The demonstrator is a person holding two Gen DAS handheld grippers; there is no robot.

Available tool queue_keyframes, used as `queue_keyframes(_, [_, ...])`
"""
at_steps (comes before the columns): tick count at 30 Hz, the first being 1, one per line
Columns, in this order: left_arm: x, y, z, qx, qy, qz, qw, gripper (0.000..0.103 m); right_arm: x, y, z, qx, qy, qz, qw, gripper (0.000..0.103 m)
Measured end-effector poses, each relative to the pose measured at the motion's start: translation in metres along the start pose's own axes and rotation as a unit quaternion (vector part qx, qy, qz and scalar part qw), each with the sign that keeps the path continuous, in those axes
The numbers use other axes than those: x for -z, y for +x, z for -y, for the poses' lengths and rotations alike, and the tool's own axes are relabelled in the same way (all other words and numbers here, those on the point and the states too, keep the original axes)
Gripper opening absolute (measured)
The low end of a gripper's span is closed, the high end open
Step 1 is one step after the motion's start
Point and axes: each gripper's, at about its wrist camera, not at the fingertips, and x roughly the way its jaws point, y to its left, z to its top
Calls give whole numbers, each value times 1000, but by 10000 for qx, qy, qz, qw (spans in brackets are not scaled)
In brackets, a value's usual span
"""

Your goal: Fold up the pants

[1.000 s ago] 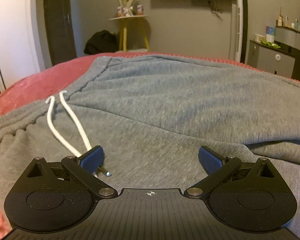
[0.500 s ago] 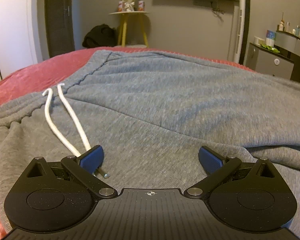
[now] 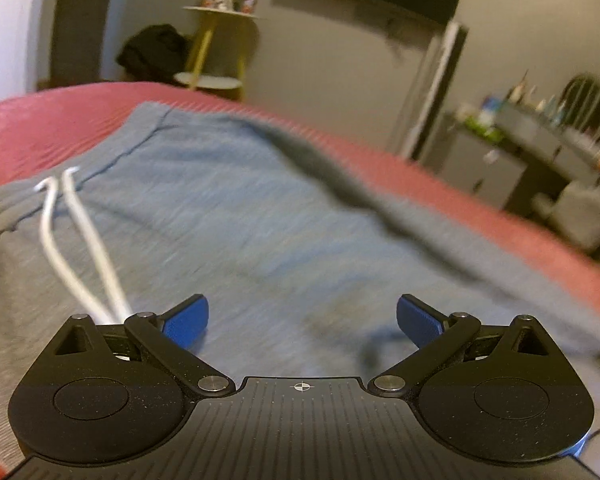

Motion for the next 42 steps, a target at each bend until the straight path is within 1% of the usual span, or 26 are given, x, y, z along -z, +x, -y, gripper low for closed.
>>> queue_keyframes(1, [-11,0,4,209,-67,-31,9998,103,0,3,5,-46,111,-50,9999,35])
queue_keyframes(3, [-33,9,9,464,-268,-94,9985,103,3,17,22,-76,686,-447,9966,36])
queue_keyframes(4, [-47,17,11,547,-406,-118,9976,101,4,21,31,-281,881,-465,9946,36])
queue_keyframes(6, [-71,35,16,617,-604,-100,9962,96,-2,27,36,-423,960,-457,9934,34])
queue_keyframes(7, [-82,47,18,626,-686,-162,9955,90,-5,27,38,-519,943,-430,9933,32])
queue_keyframes(8, [-94,63,21,632,-773,-289,9946,88,-8,28,39,-591,923,-374,9933,20])
queue_keyframes(9, [-102,78,21,643,-831,-429,9935,88,-11,30,41,-603,900,-333,9936,13])
queue_keyframes(10, [-109,95,20,611,-935,-577,9921,87,-10,30,43,-608,871,-320,9938,11])
queue_keyframes(12, [-120,126,18,508,-1148,-827,9886,83,-10,39,44,-507,859,-426,9941,11])
queue_keyframes(14, [-123,149,12,362,-1449,-1023,9835,68,-9,46,42,-491,862,-438,9941,11])
queue_keyframes(17, [-122,185,2,490,-1935,-1517,9681,53,-10,47,38,-526,879,-464,9937,13])
queue_keyframes(18, [-120,194,-1,452,-2047,-1658,9636,48,-10,45,38,-559,876,-459,9935,15])
queue_keyframes(20, [-116,207,-4,376,-2184,-1821,9580,20,-9,46,39,-579,915,-447,9931,16])
queue_keyframes(21, [-116,212,-5,332,-2187,-1859,9573,12,-8,47,40,-606,949,-435,9927,16])
queue_keyframes(22, [-117,212,-6,335,-2195,-1854,9572,9,-8,48,42,-667,986,-397,9921,16])
queue_keyframes(23, [-117,207,-5,353,-2154,-1774,9596,7,-8,49,43,-673,990,-382,9921,10])
queue_keyframes(24, [-118,198,-2,358,-2043,-1646,9643,7,-9,48,43,-681,992,-364,9921,7])
queue_keyframes(26, [-124,166,8,421,-1626,-1352,9765,7,-11,38,44,-774,1029,-258,9913,6])
queue_keyframes(28, [-126,125,17,518,-1157,-1069,9861,7,-18,21,39,-899,904,-89,9918,5])
queue_keyframes(30, [-126,76,23,591,-716,-772,9927,7,-25,-3,30,-947,677,153,9931,5])
queue_keyframes(32, [-119,23,19,834,-615,-546,9931,7,-34,-35,28,-1030,639,459,9916,5])
queue_keyframes(34, [-101,-21,13,943,-572,-452,9929,7,-42,-63,32,-1127,695,603,9894,5])
queue_keyframes(37, [-57,-67,-3,886,-695,-650,9915,7,-43,-101,44,-1101,528,636,9905,5])
queue_keyframes(39, [-21,-84,-20,832,-958,-903,9878,8,-37,-123,56,-726,175,564,9956,5])
queue_keyframes(41, [11,-88,-35,726,-1195,-1175,9832,8,-32,-130,70,-363,131,399,9985,5])
queue_keyframes(42, [24,-88,-42,666,-1334,-1291,9804,8,-29,-129,81,-167,207,213,9994,5])
